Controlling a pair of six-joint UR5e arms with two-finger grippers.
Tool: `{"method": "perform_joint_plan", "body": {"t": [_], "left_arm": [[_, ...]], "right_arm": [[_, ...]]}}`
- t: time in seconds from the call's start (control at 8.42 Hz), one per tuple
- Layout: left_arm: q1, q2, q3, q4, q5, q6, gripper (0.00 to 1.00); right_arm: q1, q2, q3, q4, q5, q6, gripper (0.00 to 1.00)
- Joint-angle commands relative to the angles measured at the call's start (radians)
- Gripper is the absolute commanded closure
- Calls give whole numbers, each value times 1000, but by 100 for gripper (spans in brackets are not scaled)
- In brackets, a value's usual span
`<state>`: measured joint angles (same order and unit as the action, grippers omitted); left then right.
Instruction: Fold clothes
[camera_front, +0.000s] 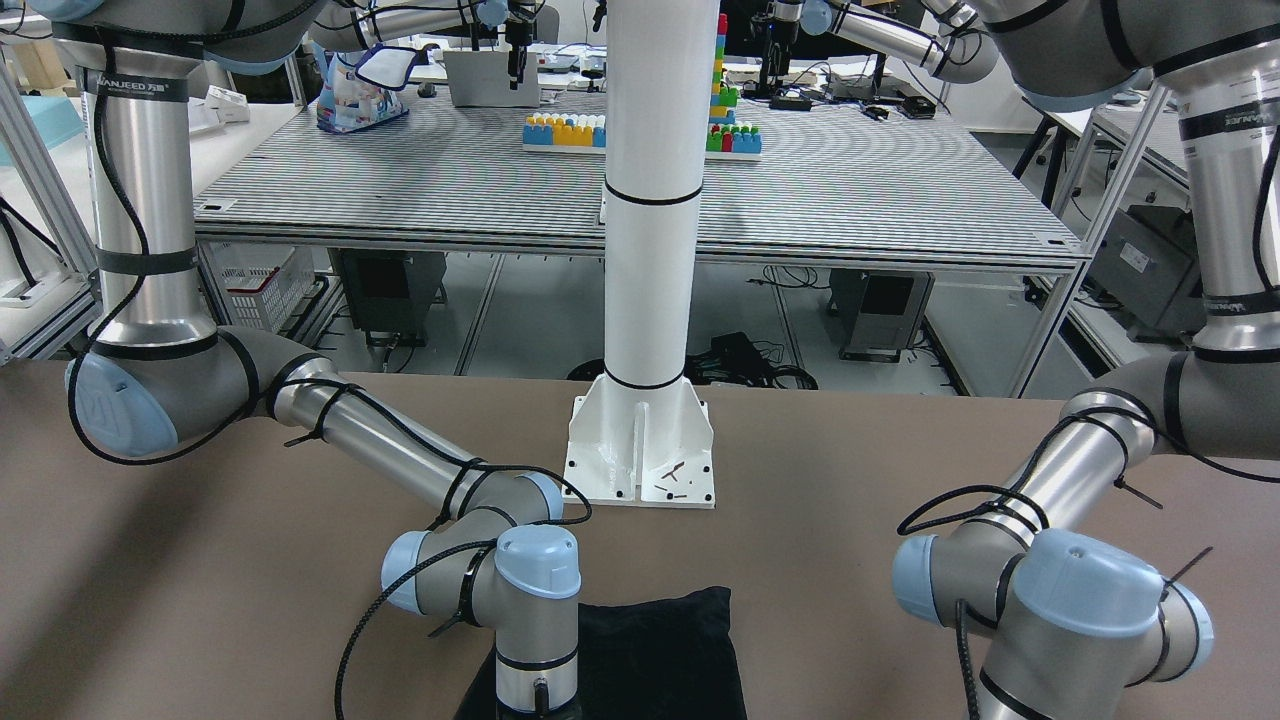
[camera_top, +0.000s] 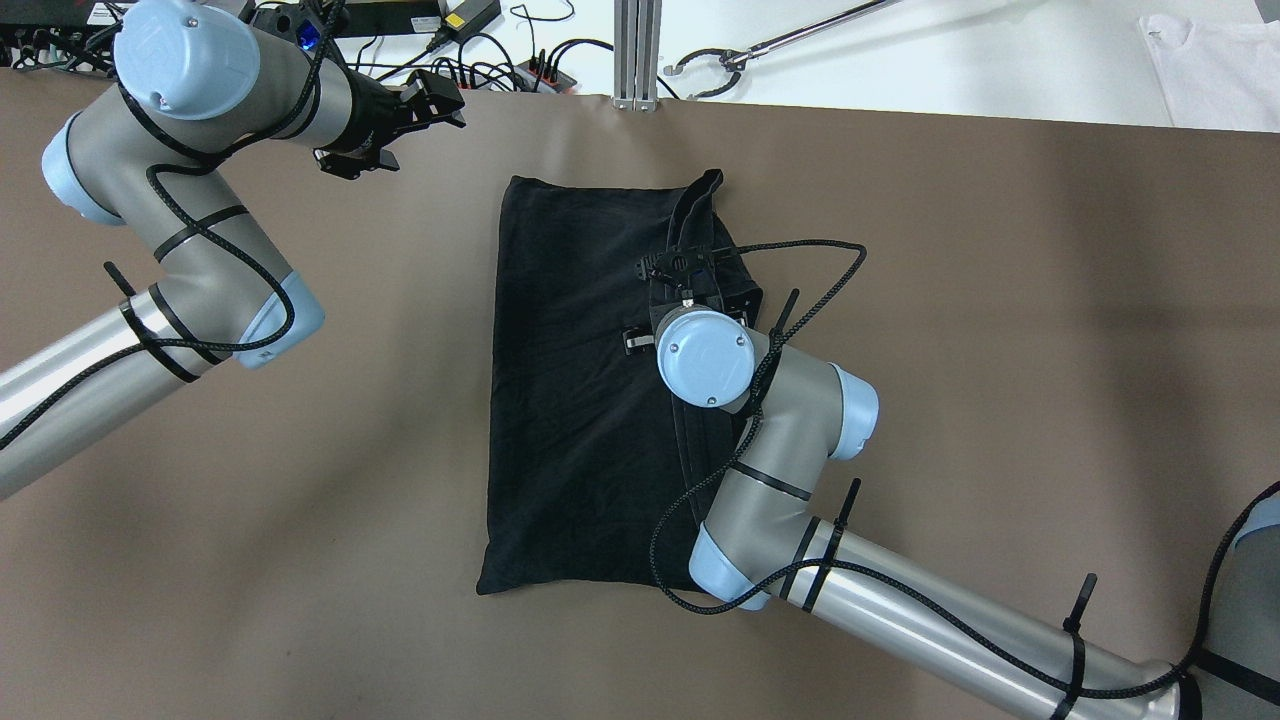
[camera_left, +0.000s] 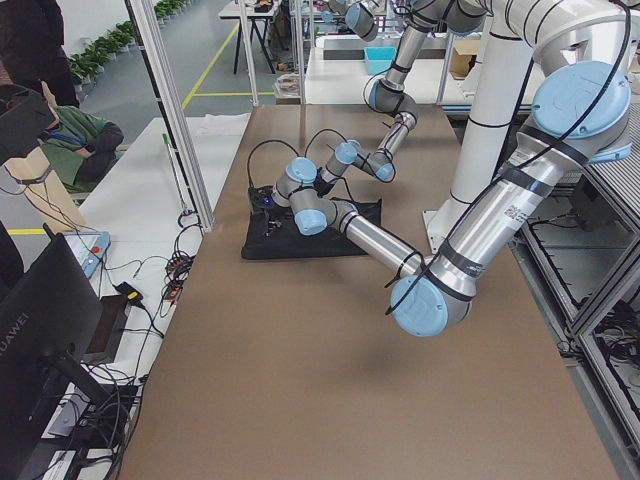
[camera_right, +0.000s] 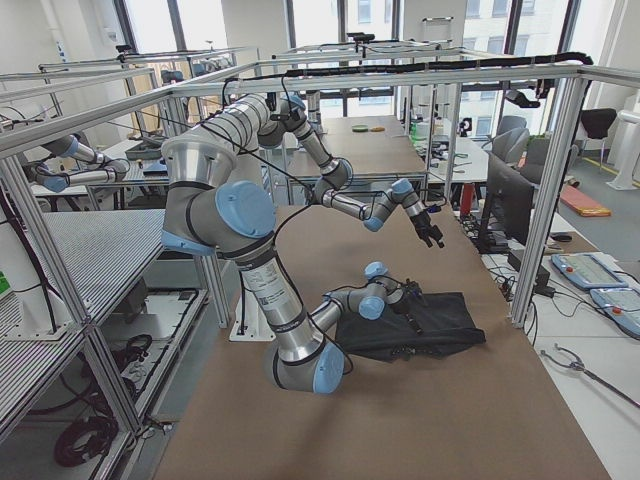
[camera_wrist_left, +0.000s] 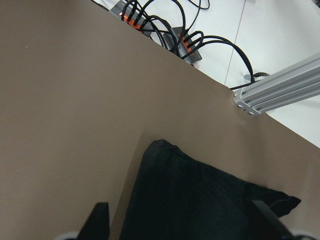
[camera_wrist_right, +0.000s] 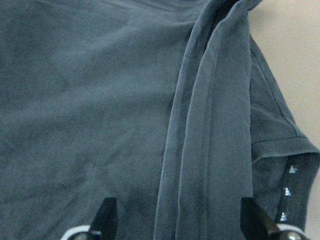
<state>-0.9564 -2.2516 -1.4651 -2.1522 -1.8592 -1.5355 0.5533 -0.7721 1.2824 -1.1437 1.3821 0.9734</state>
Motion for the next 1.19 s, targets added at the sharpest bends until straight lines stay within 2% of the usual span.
{"method": "perform_joint_plan", "body": {"t": [0.0, 0.47, 1.07], "left_arm": [[1, 0, 0, 0, 0, 0, 0], [2, -2, 6, -1, 2, 3, 0], [4, -5, 11, 0, 2, 3, 0]], "right_arm": [[-10, 2, -24, -1, -31, -8, 17], [-13, -1, -29, -1, -35, -48, 35], [-9, -1, -25, 1, -34, -97, 39]]}}
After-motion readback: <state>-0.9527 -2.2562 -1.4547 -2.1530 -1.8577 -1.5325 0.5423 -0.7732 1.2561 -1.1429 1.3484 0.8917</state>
